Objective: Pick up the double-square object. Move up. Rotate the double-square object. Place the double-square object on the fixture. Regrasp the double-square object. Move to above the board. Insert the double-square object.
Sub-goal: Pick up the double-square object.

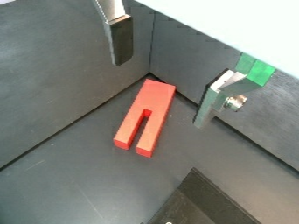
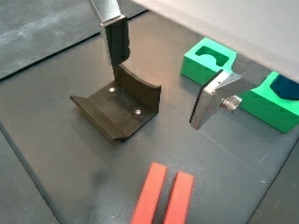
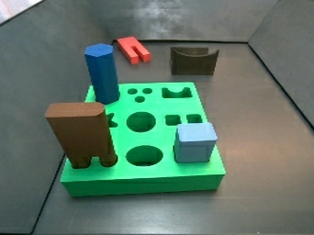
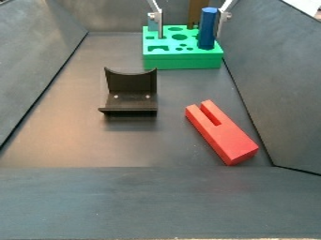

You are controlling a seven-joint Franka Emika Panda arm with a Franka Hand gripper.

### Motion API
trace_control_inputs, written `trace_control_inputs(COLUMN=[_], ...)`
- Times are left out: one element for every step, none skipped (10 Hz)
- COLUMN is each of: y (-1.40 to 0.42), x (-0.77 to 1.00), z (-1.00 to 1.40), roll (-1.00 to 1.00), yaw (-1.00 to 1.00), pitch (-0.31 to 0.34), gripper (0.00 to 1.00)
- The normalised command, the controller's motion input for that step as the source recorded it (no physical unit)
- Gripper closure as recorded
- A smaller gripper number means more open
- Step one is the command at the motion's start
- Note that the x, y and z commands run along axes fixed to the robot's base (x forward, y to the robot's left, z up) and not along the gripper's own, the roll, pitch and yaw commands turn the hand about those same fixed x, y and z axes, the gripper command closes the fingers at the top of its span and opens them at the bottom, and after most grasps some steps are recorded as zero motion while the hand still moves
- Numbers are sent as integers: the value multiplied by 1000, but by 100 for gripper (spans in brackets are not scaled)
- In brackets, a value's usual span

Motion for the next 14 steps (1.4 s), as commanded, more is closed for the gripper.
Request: trace_control_inputs(y=[380,326,331,317,211,54,-251,-351,-180,-6,46,63,103,3], x=[0,0,-234,-200,-211,-249,0,26,3,0,-169,-166,-166,-146], z=[-726,-1000,-1000,-1000,-1000,-871,-843,-734,-703,-723,-660,-637,-514,-546], roll=[-126,90,49,10,0,0,-10,-69,-120,-151,-154,-246,-271,-189], yaw=[6,380,626,580,600,497,377,311,186,57,17,57,129,71], pitch=[-177,-90,-121,-54,-96,-171,-154,-164,-150,-130,-190,-81,-139,-139], gripper=[0,0,0,0,0,0,0,0,0,0,0,0,0,0])
